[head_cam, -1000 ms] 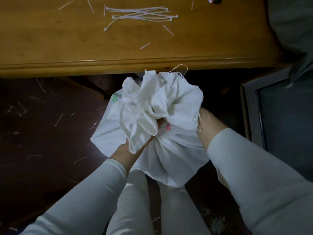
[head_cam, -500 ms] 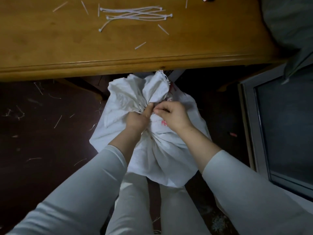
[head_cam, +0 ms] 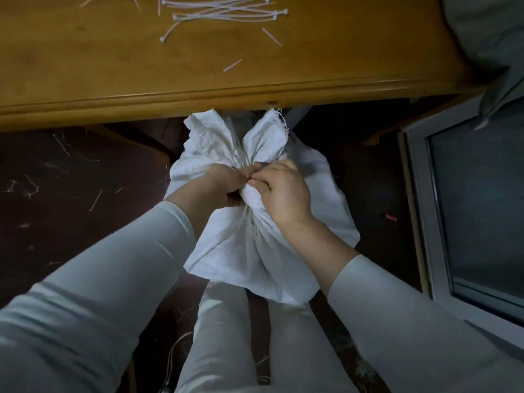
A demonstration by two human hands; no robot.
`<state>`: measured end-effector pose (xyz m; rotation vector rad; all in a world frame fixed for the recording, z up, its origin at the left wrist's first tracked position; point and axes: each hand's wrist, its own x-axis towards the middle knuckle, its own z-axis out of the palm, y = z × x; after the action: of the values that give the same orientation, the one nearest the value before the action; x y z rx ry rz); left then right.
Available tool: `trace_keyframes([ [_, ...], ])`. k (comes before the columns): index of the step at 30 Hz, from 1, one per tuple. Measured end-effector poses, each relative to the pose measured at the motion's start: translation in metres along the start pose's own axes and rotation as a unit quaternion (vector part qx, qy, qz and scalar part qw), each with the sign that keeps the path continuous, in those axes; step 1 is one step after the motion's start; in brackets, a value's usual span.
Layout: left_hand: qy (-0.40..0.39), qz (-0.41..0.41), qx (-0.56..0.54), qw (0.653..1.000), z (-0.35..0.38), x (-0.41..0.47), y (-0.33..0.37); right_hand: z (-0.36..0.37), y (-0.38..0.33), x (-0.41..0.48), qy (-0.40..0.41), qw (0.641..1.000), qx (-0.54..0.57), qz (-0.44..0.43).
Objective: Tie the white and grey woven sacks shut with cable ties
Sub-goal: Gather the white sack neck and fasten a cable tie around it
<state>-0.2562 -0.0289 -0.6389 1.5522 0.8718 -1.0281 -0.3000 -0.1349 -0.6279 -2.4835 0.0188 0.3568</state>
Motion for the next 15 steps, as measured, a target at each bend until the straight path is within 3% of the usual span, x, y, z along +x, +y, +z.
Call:
trace_keyframes([
  [5,-0.047,-0.052,-0.029,0.997,-0.006,0.003,-0.008,-0.014,0.006,-0.005,-0.155,0.986,-0.023,-0.048],
  [7,-0.057,-0.058,-0.031,0.996,-0.004,0.004,-0.009,-0.014,0.004,-0.008,-0.179,0.980,-0.065,-0.057],
  [10,-0.065,-0.062,-0.032,0.995,-0.005,0.003,-0.006,-0.002,0.000,-0.011,-0.112,0.984,-0.118,-0.071],
  [12,-0.068,-0.069,-0.041,0.994,-0.008,0.005,-0.006,0.004,0.001,-0.010,-0.062,0.996,-0.043,-0.053],
  [15,-0.091,-0.071,-0.074,0.991,-0.012,0.004,-0.008,0.003,0.008,-0.005,-0.049,0.993,0.109,-0.010],
])
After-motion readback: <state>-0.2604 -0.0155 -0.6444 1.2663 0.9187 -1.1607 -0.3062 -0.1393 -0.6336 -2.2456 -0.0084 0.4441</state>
